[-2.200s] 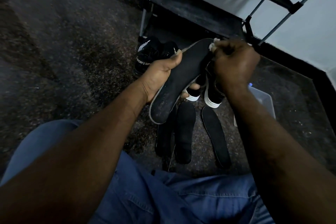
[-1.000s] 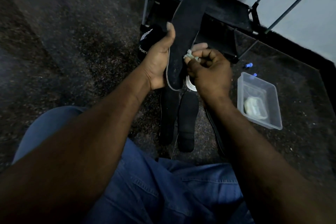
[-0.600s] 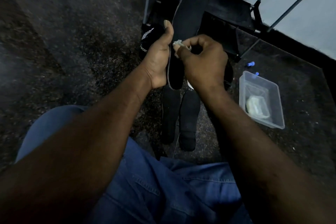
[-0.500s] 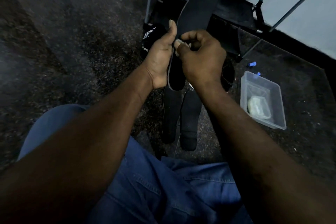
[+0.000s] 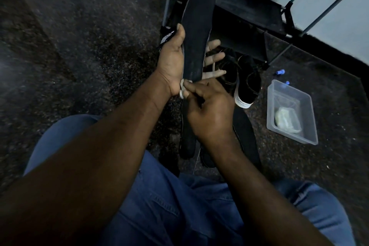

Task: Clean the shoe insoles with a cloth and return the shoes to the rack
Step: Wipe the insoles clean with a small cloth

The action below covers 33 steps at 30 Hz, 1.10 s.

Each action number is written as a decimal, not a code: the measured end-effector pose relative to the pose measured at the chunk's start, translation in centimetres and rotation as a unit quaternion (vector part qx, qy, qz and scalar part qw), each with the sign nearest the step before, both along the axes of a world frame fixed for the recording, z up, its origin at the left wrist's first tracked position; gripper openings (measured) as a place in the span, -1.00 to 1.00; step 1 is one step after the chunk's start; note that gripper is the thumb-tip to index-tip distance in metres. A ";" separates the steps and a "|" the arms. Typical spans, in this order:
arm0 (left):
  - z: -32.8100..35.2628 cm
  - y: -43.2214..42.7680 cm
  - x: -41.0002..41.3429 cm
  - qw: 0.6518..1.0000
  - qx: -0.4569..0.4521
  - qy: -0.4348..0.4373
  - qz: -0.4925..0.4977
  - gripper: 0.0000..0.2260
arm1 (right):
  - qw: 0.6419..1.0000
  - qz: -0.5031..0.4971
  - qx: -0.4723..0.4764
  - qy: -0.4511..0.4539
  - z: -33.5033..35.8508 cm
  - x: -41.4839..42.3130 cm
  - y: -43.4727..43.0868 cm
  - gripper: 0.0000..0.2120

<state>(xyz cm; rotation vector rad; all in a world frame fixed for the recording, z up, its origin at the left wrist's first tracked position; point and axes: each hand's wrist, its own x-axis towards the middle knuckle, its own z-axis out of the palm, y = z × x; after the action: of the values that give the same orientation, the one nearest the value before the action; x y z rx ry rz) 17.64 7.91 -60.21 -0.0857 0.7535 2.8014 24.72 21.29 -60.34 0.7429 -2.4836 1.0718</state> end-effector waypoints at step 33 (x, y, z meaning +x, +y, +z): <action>0.2 1.0 0.2 0.999 0.011 -0.012 0.037 -0.26 | 0.998 -0.051 -0.012 0.033 0.9 -0.9 -0.9 -0.86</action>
<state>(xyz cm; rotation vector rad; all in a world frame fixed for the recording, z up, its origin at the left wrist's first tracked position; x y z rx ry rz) 17.83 8.96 -60.05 -0.1469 0.7272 2.8722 23.85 20.44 -59.49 0.6279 -2.4201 1.0223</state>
